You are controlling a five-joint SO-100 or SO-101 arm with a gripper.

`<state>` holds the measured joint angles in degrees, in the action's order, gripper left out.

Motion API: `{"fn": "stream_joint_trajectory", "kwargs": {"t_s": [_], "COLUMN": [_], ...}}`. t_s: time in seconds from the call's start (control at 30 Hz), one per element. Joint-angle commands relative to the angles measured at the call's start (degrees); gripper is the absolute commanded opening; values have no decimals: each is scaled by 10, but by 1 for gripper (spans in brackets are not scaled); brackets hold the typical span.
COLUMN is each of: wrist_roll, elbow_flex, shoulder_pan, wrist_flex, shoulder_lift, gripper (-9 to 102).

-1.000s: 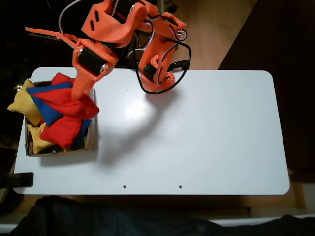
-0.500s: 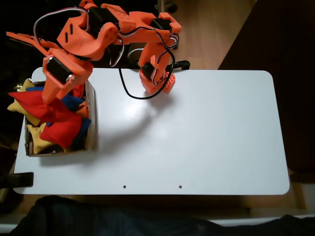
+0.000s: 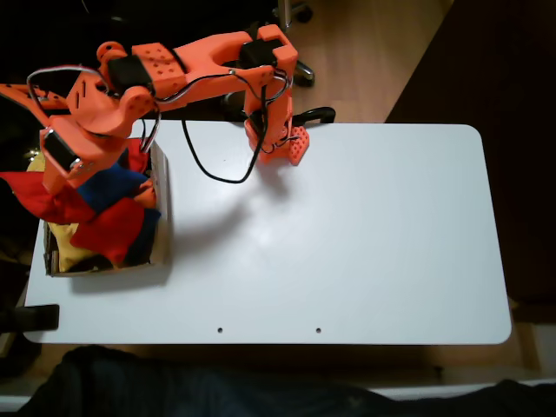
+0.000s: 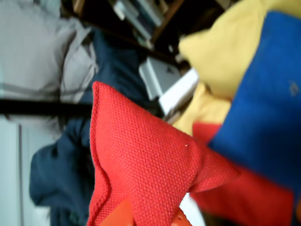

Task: Grasp a bag and put it in the box.

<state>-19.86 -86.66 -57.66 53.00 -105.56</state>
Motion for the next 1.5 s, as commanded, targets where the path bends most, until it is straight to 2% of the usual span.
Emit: {"fn": "stream_joint_trajectory", "kwargs": {"t_s": [0.0,0.67,0.93,1.3,1.47], "wrist_roll": [4,-1,-106,-197,-223], "elbow_flex": [34,27,-30,-120,-142], "shoulder_pan": [-17,-34,-24,-5,-4], "wrist_flex": [-40,-82,-95,-99,-100], "shoulder_lift": [12,120,124,116,115], "gripper": [0,0,0,1,7]}}
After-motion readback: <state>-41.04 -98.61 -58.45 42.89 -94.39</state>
